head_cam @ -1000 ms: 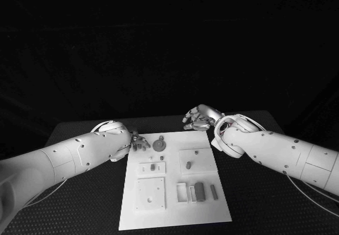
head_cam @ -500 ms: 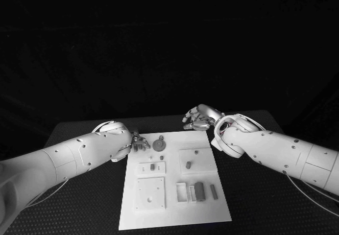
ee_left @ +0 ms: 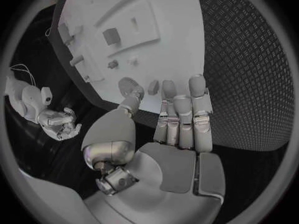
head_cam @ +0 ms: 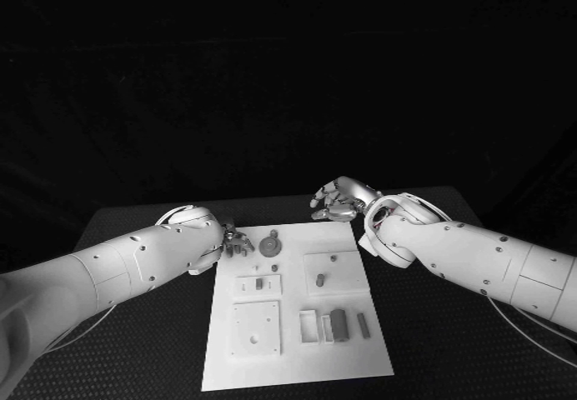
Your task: Assemble the parts on the task board
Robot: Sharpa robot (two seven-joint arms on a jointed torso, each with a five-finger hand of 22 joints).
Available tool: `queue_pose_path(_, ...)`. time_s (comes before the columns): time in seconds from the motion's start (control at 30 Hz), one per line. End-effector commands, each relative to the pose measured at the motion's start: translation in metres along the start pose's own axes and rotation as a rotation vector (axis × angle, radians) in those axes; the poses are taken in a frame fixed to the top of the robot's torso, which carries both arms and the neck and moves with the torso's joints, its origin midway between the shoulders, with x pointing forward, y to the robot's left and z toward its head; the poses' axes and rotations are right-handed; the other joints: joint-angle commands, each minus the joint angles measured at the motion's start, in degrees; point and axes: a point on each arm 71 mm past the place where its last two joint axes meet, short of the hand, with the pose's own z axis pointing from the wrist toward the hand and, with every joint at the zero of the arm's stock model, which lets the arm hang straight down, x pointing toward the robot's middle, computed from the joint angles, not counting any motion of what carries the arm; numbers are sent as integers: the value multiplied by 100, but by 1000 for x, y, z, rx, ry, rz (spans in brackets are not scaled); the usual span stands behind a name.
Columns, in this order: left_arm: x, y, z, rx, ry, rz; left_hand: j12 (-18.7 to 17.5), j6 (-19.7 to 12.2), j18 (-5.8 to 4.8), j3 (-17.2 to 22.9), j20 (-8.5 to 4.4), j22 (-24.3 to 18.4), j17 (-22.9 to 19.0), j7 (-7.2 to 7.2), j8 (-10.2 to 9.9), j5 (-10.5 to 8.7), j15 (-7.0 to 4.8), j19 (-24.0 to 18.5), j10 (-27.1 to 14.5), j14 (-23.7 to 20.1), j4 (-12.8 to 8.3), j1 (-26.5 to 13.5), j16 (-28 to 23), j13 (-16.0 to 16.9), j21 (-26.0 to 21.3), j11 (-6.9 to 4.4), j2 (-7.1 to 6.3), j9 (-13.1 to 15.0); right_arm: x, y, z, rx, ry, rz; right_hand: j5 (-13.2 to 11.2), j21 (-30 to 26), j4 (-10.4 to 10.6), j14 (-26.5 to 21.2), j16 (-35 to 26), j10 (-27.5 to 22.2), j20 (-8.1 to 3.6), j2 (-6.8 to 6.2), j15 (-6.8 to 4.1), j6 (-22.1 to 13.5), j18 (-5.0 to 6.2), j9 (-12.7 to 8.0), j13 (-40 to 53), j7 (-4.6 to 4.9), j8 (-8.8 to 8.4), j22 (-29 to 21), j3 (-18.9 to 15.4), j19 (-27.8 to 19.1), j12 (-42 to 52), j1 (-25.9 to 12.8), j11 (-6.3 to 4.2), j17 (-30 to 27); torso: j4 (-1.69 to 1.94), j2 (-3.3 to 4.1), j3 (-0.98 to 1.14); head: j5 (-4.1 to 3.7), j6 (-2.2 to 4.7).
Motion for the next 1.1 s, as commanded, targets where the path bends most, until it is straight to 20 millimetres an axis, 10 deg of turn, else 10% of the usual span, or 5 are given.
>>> queue_pose_path(0.03, 2, -3, 0, 13, 15, 12, 27, 54, 190, -14, -15, 85, -11, -14, 11, -14, -36, 54, 17, 20, -39, 6, 36, -10, -16, -17, 80, -1, 1, 2, 0, -10, 7, -5, -26, -1, 25, -40, -24, -26, -9, -5, 7, 9, 171, 8, -9, 37, -21, 99, -3, 18, 32, -31, 11, -8, -1, 2, 0, -7, -2)
queue_pose_path(0.47, 2, -1, 1, 14, 15, 7, 37, 129, 172, 405, -31, 105, -57, -30, 18, -26, -50, 105, 54, 39, 156, 272, 72, -45, -12, -31, 12, 3, 0, 1, 0, -7, 6, -5, -26, -1, 24, -40, -24, -26, -9, -6, 7, 10, 171, 9, -9, 37, -21, 99, -1, 18, 33, -33, 11, -8, 3, -4, 3, -21, -31)
queue_pose_path(1.1, 0, 0, 1, 21, -7, -65, 86, 334, 159, 955, -68, 126, -81, -97, 132, -25, -107, 215, 195, 138, -8, 1021, 163, -69, 78, -92, 398, 71, 0, 0, 0, -5, 6, -6, -26, -1, 28, -40, -24, -26, -8, -7, 7, 10, 171, 10, -10, 38, -22, 99, -2, 19, 33, -41, 11, -8, 2, -5, 2, -26, -41)
